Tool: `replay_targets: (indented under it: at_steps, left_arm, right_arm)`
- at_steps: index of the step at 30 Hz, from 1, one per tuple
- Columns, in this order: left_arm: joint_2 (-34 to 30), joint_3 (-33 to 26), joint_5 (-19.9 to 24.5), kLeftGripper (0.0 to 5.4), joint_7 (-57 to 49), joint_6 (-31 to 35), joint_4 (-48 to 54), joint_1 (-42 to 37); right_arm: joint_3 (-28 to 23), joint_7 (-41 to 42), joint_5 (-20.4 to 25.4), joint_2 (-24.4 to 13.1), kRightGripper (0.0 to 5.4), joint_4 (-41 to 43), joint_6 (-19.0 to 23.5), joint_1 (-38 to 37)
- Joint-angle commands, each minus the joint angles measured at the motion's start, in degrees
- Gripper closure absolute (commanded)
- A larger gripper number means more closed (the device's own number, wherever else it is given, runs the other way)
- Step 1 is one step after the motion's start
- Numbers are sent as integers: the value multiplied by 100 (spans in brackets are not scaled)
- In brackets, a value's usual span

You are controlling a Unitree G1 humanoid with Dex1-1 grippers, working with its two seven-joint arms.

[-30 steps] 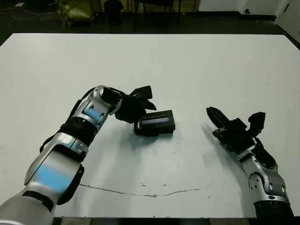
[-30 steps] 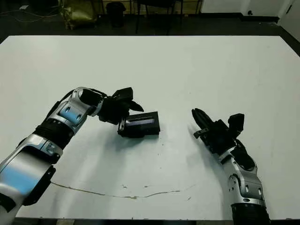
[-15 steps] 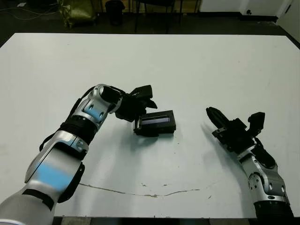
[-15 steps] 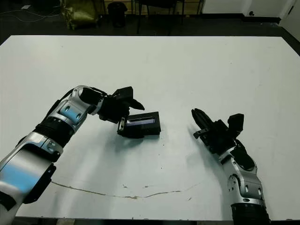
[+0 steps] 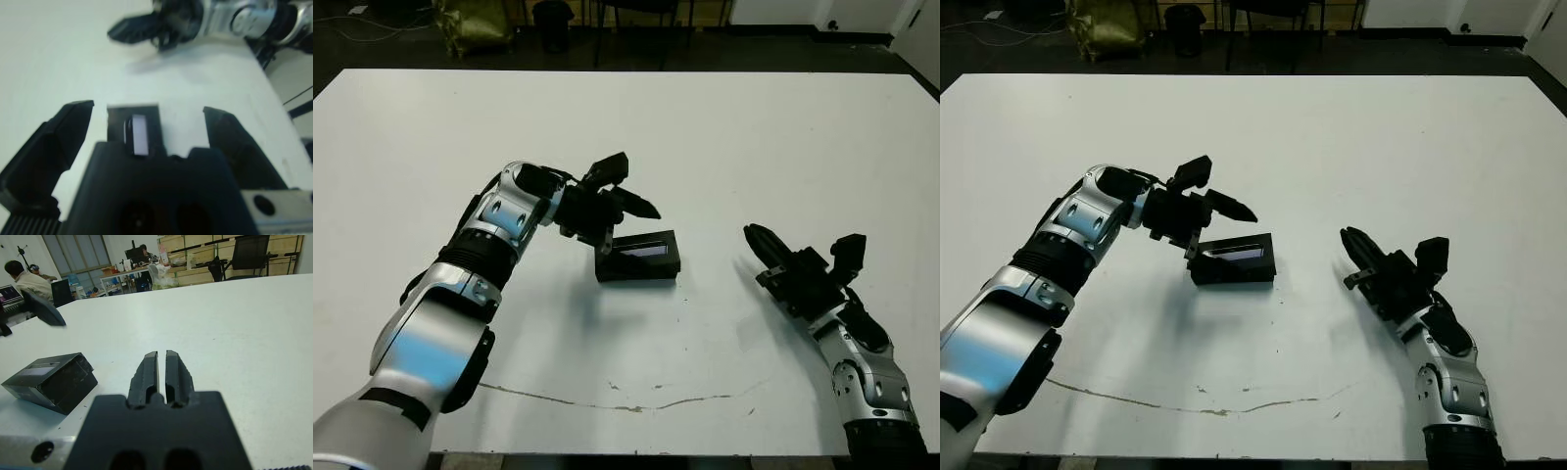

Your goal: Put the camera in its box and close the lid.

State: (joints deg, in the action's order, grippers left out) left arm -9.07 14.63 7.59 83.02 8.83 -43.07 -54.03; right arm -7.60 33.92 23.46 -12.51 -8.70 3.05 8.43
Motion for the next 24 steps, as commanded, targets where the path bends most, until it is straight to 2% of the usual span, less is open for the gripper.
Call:
replay_targets:
  at_steps: [1,5,7,10,12,15,18,24]
  left_arm:
    - [10,-157,242,3,57,232,188,24]
    - [41,-436,562,3,-233,440,479,246]
    - [47,-633,699,3,-704,733,765,464]
    - [137,-996,896,25,-1791,1239,1427,965]
    - [159,-1053,791,62,-2488,1266,1953,1319]
    - [26,-879,427,136,-3157,1005,2602,1733]
    - [-162,-659,116,209,-3410,860,2939,1924]
    - [-499,-276,-295,357,-3740,1203,3457,2099]
  right_arm:
    - [-14,-51,-19,-131,540,63,300,-66]
    - [-39,6,58,-140,540,148,412,-89]
    - [-68,20,116,-96,540,92,397,-61]
    - [-48,-99,-80,-39,540,27,68,-66]
    - [-57,-44,-83,-11,540,-68,-84,-42]
    - [-75,54,39,6,540,-165,-56,3]
    - [-65,27,64,6,540,-155,27,7]
    - [-57,-39,74,16,540,-89,79,-35]
